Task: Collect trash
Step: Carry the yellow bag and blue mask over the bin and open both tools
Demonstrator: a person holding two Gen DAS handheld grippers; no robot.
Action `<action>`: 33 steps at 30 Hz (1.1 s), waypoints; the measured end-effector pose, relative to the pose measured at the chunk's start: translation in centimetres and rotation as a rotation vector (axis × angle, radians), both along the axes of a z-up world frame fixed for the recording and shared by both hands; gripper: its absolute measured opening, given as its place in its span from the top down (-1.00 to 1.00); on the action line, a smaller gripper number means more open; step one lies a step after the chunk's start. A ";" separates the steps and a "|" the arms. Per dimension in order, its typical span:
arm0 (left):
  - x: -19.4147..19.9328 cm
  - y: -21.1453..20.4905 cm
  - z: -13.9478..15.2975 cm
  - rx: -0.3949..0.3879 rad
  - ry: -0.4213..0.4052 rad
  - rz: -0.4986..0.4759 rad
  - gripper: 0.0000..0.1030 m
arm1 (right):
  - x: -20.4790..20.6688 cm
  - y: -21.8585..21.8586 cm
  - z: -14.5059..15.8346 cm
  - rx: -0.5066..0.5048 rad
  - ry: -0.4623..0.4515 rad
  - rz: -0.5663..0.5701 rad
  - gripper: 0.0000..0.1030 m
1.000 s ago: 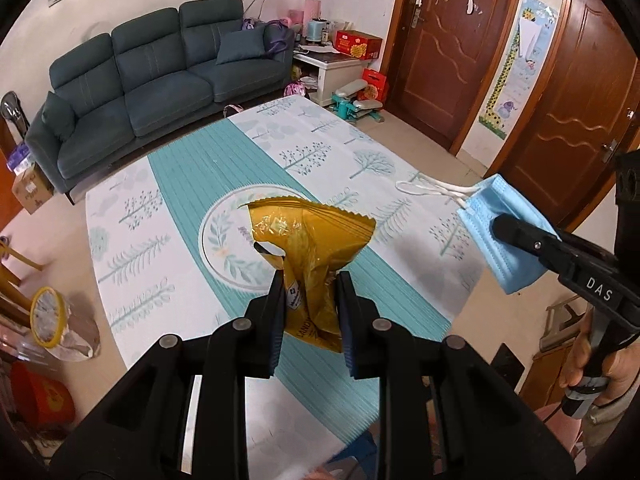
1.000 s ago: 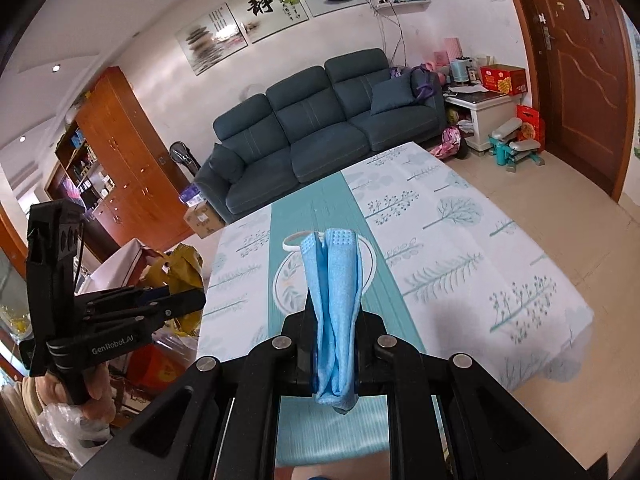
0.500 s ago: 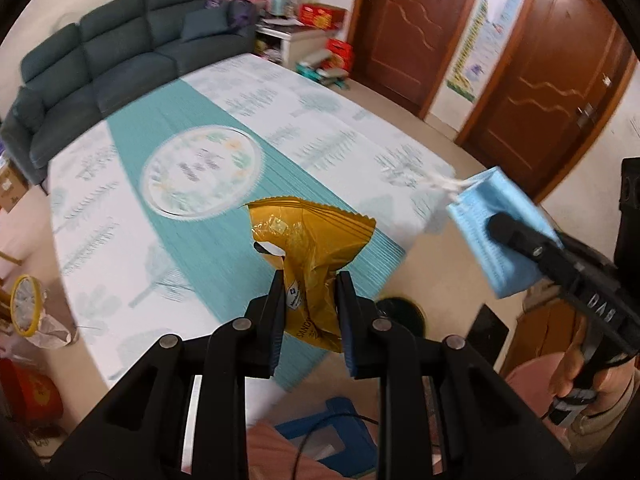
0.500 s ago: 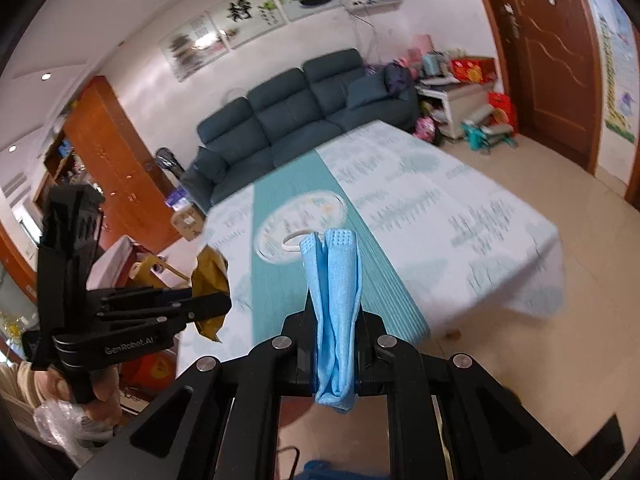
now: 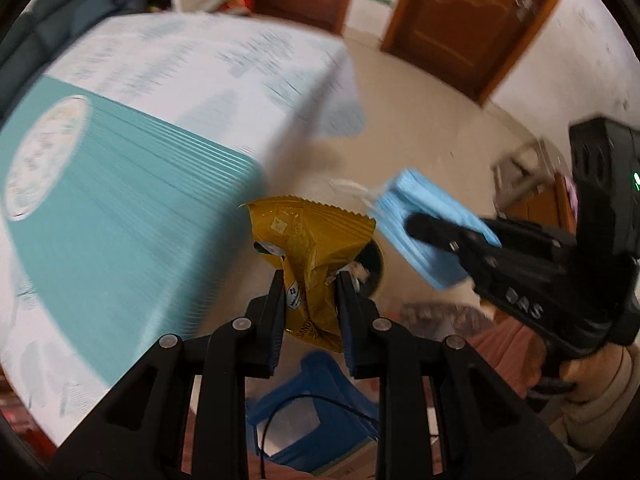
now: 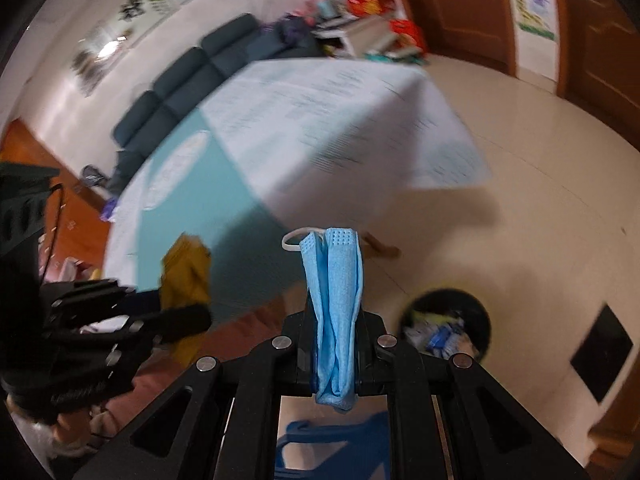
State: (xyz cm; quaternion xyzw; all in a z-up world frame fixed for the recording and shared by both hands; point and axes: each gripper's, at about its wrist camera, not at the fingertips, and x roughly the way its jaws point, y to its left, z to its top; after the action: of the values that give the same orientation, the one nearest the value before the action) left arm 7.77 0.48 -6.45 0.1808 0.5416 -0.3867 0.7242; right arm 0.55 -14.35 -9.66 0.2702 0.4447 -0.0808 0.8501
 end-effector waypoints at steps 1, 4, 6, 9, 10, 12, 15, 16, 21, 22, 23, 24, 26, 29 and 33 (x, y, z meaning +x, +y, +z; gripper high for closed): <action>-0.3 -0.9 -0.9 0.013 0.008 -0.022 0.60 | -0.2 -0.8 -1.0 0.017 0.016 -0.019 0.79; -1.0 -3.4 -3.6 0.053 0.038 -0.070 0.60 | -0.6 -3.6 -5.1 0.063 0.104 -0.072 0.79; -1.1 -4.8 -5.6 0.082 0.080 -0.085 0.60 | -0.8 -5.3 -7.9 0.104 0.149 -0.113 0.79; -1.4 -7.2 -8.9 0.129 0.122 -0.104 0.60 | -1.2 -7.8 -12.1 0.184 0.226 -0.181 0.78; -1.3 -8.0 -9.9 0.141 0.132 -0.109 0.60 | -1.2 -8.4 -12.9 0.202 0.238 -0.190 0.78; -1.2 -9.5 -12.1 0.162 0.160 -0.121 0.60 | -0.9 -9.3 -14.7 0.205 0.277 -0.203 0.78; -0.9 -11.3 -15.0 0.193 0.182 -0.126 0.60 | -0.3 -10.1 -17.3 0.186 0.328 -0.209 0.78; -0.6 -12.0 -16.0 0.205 0.188 -0.123 0.60 | 0.1 -10.3 -18.1 0.182 0.348 -0.213 0.78; 1.0 -14.0 -20.9 0.259 0.229 -0.104 0.60 | 0.5 -11.7 -22.4 0.223 0.416 -0.260 0.78; 1.4 -14.4 -22.0 0.271 0.234 -0.095 0.60 | 0.4 -12.0 -23.0 0.237 0.418 -0.274 0.78; 1.8 -14.7 -23.0 0.282 0.241 -0.088 0.60 | 0.4 -12.4 -23.8 0.249 0.423 -0.290 0.78; 2.1 -15.0 -23.8 0.291 0.247 -0.080 0.60 | 0.4 -12.8 -24.4 0.254 0.427 -0.302 0.78; 2.8 -15.4 -25.6 0.310 0.268 -0.054 0.60 | 0.5 -13.2 -25.4 0.263 0.436 -0.320 0.78; 3.8 -15.7 -27.7 0.338 0.289 -0.023 0.59 | 0.3 -13.9 -27.2 0.291 0.450 -0.349 0.78; 3.9 -16.8 -30.3 0.372 0.301 -0.012 0.59 | 0.6 -14.6 -29.7 0.314 0.473 -0.365 0.78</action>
State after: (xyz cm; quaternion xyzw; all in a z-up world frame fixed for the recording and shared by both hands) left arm 11.72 -16.33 -36.70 0.2545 0.7044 -0.3072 0.5871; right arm 1.10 -28.92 -39.32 0.4469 0.5810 -0.2227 0.6427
